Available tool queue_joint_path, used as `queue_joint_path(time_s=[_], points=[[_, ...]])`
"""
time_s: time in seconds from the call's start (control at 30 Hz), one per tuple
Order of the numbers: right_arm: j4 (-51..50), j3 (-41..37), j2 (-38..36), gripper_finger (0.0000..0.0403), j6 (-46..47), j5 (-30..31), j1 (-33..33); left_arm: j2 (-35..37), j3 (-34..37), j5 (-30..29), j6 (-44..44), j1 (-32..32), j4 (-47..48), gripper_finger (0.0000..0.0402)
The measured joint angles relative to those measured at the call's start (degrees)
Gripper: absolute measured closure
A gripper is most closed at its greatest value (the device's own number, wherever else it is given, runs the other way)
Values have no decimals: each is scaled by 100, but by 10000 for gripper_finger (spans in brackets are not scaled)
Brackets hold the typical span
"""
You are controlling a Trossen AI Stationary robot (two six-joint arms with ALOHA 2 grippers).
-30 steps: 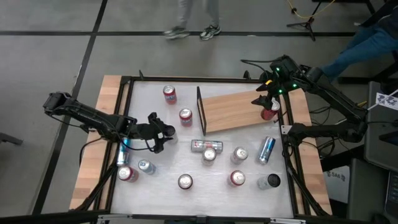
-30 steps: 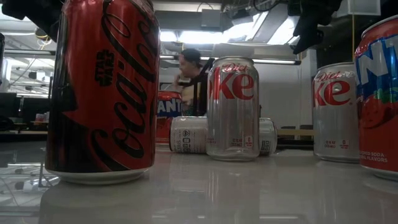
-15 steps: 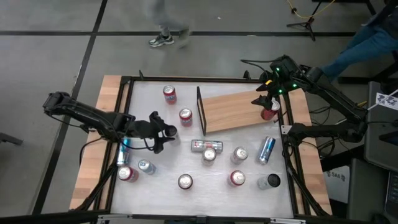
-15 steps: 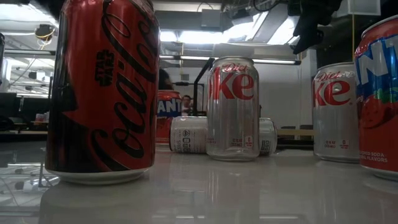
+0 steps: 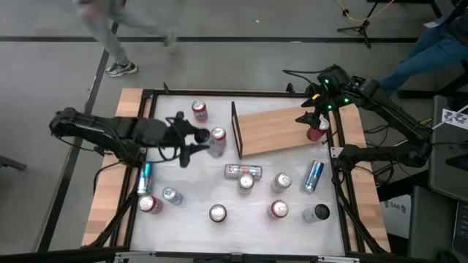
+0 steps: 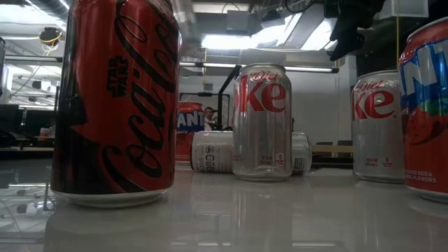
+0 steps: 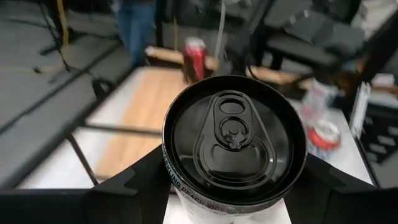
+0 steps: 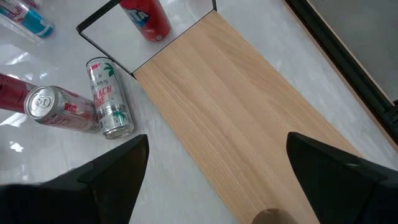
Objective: Place canned beverage on shelf
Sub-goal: Put the top left white black soda can on the shelf
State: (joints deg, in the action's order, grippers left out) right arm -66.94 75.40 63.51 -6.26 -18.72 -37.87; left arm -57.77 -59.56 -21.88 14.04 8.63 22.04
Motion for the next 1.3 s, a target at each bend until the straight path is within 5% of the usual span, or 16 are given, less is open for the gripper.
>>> queue_joint_path(time_s=[0.17, 0.33, 0.8, 1.3], points=[[0, 0, 0, 33, 0, -2, 1, -154, -461, 80, -437, -585, -192, 175], [0, 0, 0, 33, 0, 0, 2, -624, -948, 752, -727, -1263, -412, 175], [-2, 0, 0, 33, 0, 2, 2, -3130, -3060, 2239, -1011, -2635, -360, 174], [-15, -11, 2, 33, 0, 4, 0, -4531, -3220, 2487, -972, -3346, -183, 174]])
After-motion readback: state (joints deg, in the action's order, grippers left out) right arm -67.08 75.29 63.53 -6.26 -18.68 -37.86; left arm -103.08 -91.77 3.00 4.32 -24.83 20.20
